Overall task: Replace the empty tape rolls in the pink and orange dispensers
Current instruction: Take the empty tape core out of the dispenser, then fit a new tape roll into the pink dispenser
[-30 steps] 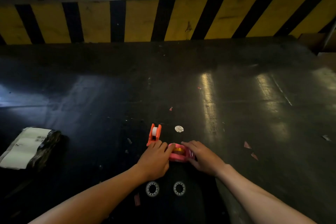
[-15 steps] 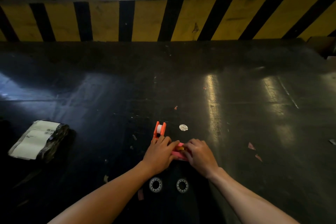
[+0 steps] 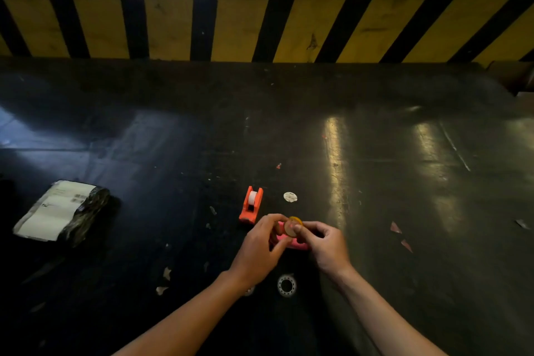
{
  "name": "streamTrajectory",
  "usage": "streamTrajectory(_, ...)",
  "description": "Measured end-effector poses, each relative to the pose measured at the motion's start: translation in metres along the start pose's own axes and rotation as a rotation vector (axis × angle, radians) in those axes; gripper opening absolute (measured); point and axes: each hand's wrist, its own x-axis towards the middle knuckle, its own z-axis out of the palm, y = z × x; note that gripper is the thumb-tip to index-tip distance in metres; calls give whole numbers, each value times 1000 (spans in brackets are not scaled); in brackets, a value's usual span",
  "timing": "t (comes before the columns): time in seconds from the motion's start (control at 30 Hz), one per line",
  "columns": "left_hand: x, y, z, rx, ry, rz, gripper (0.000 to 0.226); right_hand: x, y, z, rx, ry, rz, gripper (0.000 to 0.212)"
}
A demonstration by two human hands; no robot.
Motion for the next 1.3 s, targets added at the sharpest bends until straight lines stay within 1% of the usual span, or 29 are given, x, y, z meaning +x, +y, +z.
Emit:
streamTrajectory(0.07, -5, 6, 1, -27, 22, 29, 37, -8, -2, 2, 121, -20, 45, 12)
streamTrajectory(0.17, -11, 10, 1, -44, 66, 43, 33, -17, -5, 6, 210, -21, 43, 15)
streamTrajectory(0.27, -17, 16, 0, -81, 97, 46, 31, -23, -2, 7, 220, -40, 34, 8)
streamTrajectory(0.33, -21, 20, 0, -94, 117, 49, 33, -25, 0, 6, 215, -14, 28, 11)
streamTrajectory(0.4, -23, 20, -2, -89, 136, 39, 30, -26, 2, 4, 184, 29, 17, 9)
streamTrajectory(0.47, -26, 17, -6, -109, 175, 3, 26, -26, 11, -4, 33, 92, -7, 4)
streamTrajectory(0.53, -28, 12, -11, -152, 216, -48, 23, -28, 22, -13, -224, 134, -47, 9)
streamTrajectory(0.6, -32, 8, -15, -180, 244, -101, 22, -34, 29, -20, -492, 148, -99, 8)
streamTrajectory(0.67, -35, 4, -19, -193, 251, -144, 23, -41, 33, -23, -712, 128, -178, 9)
streamTrajectory(0.73, -38, 2, -20, -206, 254, -176, 23, -45, 42, -25, -875, 90, -257, 8)
streamTrajectory(0.83, -42, 1, -21, -216, 249, -218, 23, -50, 56, -28, -1071, 16, -295, 11)
streamTrajectory(0.93, -47, -1, -20, -225, 231, -254, 23, -54, 66, -29, -1135, -18, -319, 13)
streamTrajectory(1.0, -49, -3, -20, -223, 227, -279, 23, -55, 66, -28, -1138, -4, -339, 16)
streamTrajectory(1.13, -55, -7, -18, -214, 214, -300, 23, -52, 56, -20, -1055, 32, -404, 15)
streamTrajectory(1.17, -55, -8, -18, -214, 213, -302, 23, -50, 53, -16, -1034, 6, -421, 15)
streamTrajectory(1.23, -56, -8, -17, -218, 211, -306, 23, -46, 48, -7, -1046, -102, -458, 20)
streamTrajectory(1.3, -57, -7, -17, -221, 202, -311, 23, -44, 43, 4, -1155, -241, -448, 31)
